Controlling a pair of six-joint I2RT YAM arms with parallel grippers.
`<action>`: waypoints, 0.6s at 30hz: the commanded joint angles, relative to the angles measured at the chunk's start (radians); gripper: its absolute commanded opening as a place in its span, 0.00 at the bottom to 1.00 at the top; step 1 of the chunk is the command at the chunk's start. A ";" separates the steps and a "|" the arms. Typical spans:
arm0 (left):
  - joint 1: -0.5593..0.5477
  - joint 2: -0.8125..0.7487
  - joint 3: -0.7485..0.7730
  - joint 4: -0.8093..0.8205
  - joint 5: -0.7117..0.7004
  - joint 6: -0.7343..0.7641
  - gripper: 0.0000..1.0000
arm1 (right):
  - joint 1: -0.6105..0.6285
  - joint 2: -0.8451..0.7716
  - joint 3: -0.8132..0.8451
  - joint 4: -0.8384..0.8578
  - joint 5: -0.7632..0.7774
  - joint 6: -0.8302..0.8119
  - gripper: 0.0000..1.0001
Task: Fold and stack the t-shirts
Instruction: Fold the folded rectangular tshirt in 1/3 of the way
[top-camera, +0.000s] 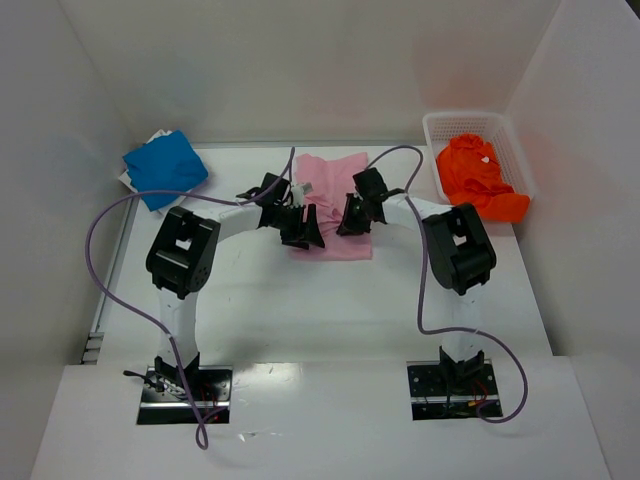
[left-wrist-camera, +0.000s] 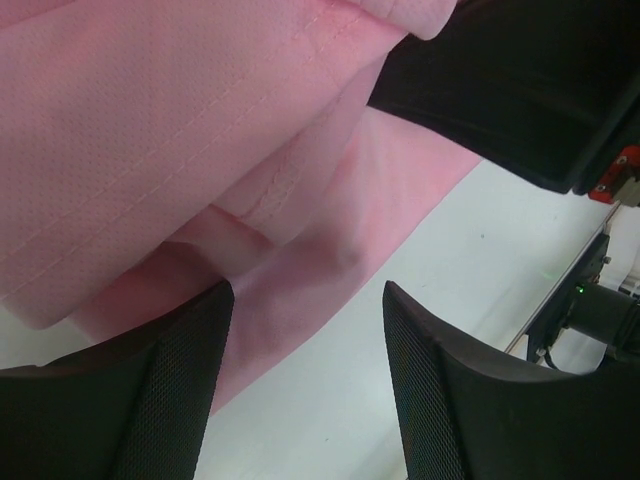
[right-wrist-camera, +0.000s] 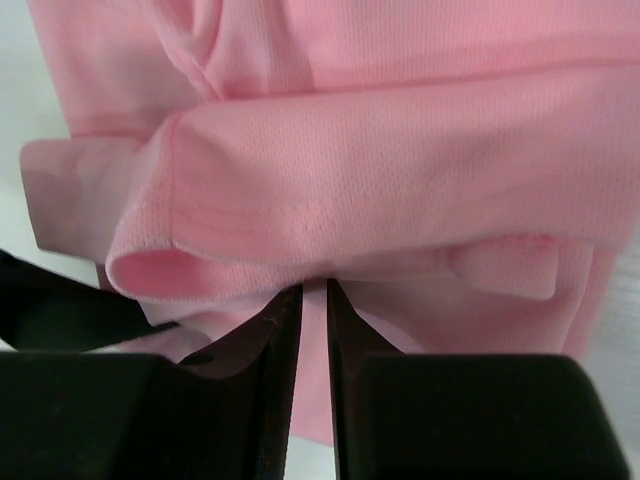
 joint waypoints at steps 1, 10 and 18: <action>0.000 0.041 0.017 0.001 -0.034 0.006 0.70 | 0.006 0.036 0.072 0.028 0.058 -0.008 0.21; 0.010 0.050 0.008 -0.008 -0.034 0.006 0.70 | 0.006 0.127 0.239 0.008 0.141 0.001 0.21; 0.020 0.059 0.008 -0.008 -0.016 0.006 0.70 | -0.047 0.214 0.501 -0.051 0.176 -0.011 0.21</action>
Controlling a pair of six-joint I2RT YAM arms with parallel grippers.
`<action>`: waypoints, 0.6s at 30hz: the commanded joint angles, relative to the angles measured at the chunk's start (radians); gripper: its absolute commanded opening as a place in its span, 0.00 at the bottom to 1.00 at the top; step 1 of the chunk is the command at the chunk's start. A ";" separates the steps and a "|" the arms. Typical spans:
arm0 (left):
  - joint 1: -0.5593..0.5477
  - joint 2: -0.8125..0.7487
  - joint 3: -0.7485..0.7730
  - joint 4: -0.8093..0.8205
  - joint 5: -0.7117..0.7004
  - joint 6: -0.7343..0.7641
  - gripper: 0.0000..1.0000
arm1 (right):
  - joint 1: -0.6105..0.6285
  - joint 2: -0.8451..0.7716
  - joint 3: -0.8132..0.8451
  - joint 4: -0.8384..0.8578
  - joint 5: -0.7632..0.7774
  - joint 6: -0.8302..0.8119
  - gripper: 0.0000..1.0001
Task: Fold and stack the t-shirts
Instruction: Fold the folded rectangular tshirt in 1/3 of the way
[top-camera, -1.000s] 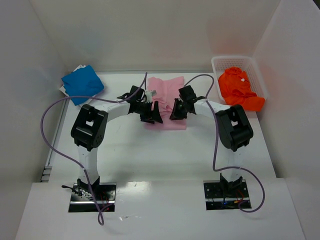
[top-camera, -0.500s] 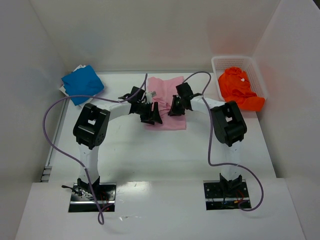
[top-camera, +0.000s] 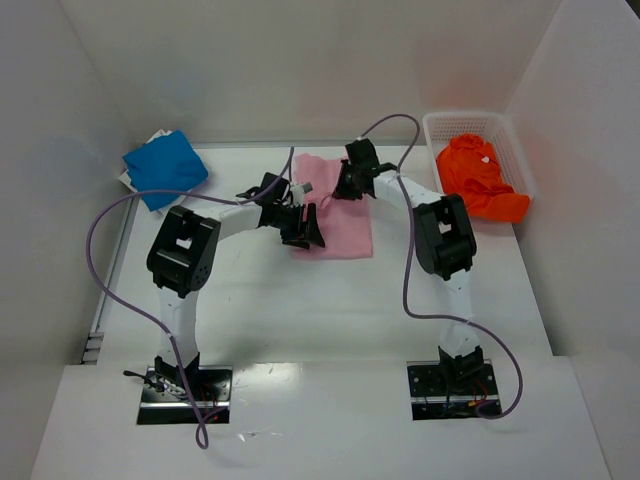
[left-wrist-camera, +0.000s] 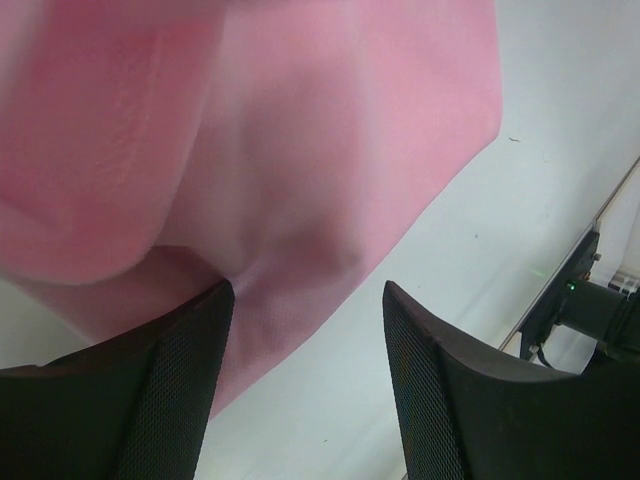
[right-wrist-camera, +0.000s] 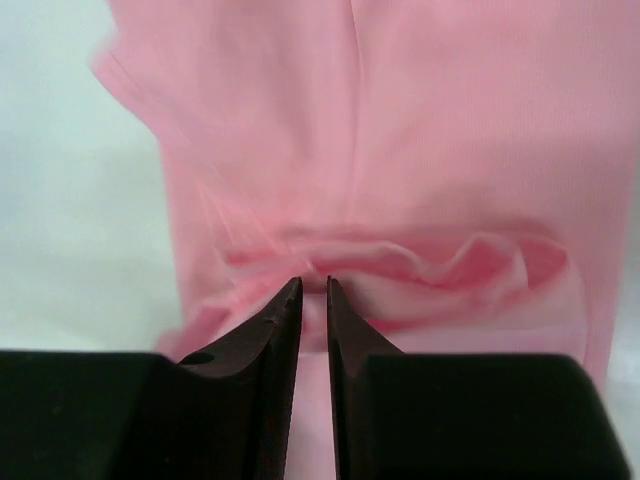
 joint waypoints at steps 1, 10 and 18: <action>0.009 0.046 0.001 -0.014 -0.034 0.009 0.70 | -0.045 0.057 0.168 -0.026 0.043 -0.023 0.21; 0.040 0.033 0.077 -0.027 -0.014 0.018 0.70 | -0.056 0.009 0.281 -0.059 0.021 -0.034 0.29; 0.136 0.005 0.256 -0.030 0.045 0.027 0.79 | -0.065 -0.292 -0.136 0.056 0.061 -0.025 0.32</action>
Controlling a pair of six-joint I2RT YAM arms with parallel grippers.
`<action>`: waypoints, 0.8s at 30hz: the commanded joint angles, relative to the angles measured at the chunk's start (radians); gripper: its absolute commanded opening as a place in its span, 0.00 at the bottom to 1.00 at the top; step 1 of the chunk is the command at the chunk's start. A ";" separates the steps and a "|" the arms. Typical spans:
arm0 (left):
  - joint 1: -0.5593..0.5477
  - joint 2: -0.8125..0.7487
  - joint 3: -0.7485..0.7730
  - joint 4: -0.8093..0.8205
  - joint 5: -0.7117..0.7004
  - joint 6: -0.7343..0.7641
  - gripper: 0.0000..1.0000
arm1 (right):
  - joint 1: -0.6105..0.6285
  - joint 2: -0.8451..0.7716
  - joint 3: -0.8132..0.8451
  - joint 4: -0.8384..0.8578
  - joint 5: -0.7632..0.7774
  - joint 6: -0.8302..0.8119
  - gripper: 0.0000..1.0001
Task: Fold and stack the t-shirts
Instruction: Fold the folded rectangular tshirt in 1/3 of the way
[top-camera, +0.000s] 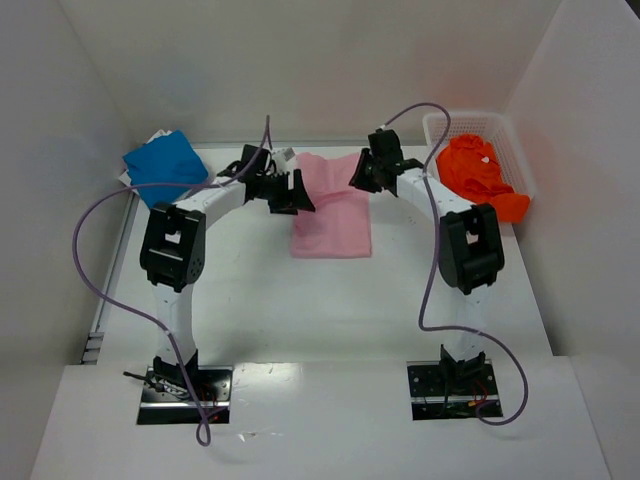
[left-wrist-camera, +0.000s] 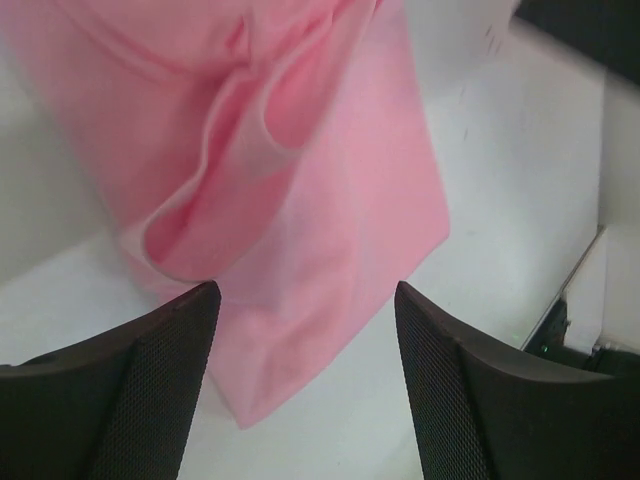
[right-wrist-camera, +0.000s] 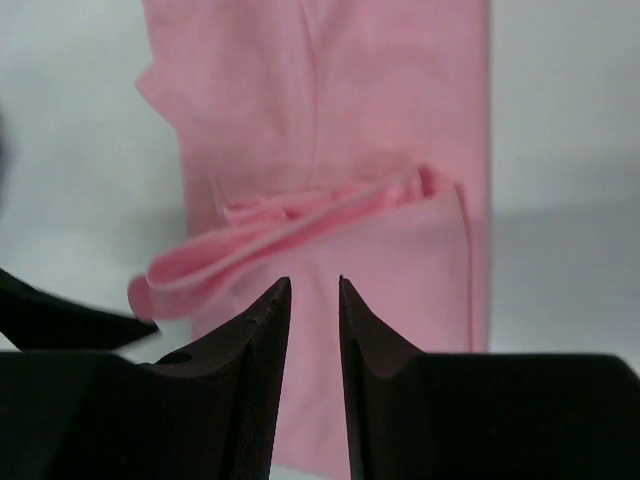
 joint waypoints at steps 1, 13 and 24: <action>0.046 0.003 0.096 0.034 0.058 0.020 0.79 | 0.000 -0.148 -0.131 0.071 0.033 -0.005 0.32; 0.058 0.031 0.108 0.080 0.174 0.001 0.73 | 0.000 -0.250 -0.369 0.161 -0.004 0.050 0.28; 0.027 0.049 0.056 0.112 0.184 -0.018 0.73 | 0.000 -0.181 -0.337 0.172 -0.022 0.041 0.28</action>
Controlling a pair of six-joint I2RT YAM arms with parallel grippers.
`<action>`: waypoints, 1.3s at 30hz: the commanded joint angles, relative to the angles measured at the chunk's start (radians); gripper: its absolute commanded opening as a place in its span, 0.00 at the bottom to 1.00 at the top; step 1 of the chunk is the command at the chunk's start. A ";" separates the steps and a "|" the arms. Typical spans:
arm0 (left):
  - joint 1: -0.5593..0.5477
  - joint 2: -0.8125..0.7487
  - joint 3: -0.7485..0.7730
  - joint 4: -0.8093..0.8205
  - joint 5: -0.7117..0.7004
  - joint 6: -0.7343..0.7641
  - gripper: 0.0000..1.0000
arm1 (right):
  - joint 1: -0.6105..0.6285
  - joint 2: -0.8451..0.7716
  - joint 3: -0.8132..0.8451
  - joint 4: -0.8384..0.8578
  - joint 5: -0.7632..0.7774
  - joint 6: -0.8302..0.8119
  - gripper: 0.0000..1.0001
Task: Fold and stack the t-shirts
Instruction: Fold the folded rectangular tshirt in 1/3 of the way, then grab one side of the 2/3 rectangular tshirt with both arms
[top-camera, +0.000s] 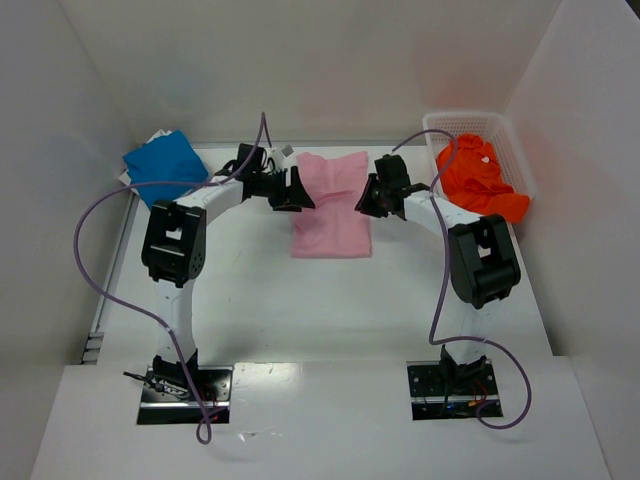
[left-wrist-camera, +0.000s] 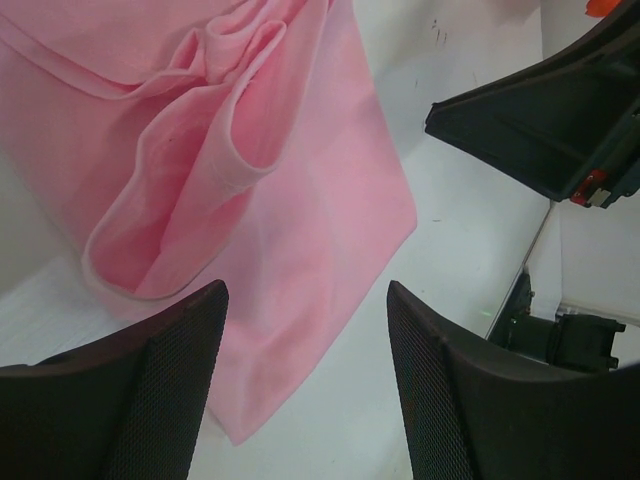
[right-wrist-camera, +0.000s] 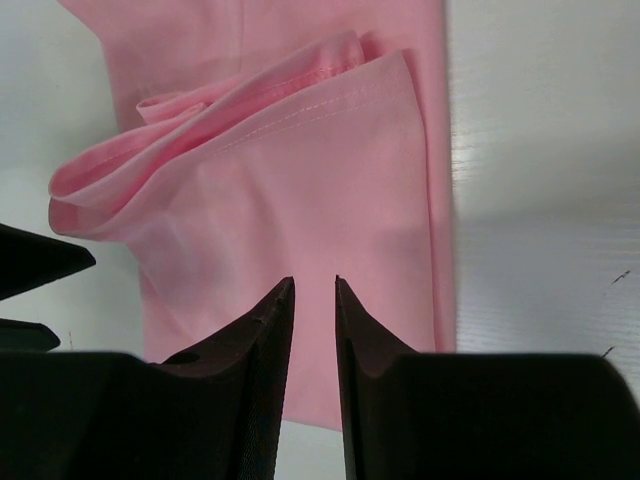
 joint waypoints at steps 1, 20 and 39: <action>-0.020 0.011 0.018 0.057 0.015 -0.011 0.73 | 0.000 0.021 0.041 0.057 -0.007 -0.005 0.28; -0.011 0.216 0.273 0.045 -0.252 -0.071 0.71 | 0.000 0.130 0.136 0.030 -0.016 -0.023 0.28; -0.021 -0.238 -0.201 -0.010 -0.379 0.010 0.99 | -0.037 -0.183 -0.157 -0.047 0.010 -0.077 0.79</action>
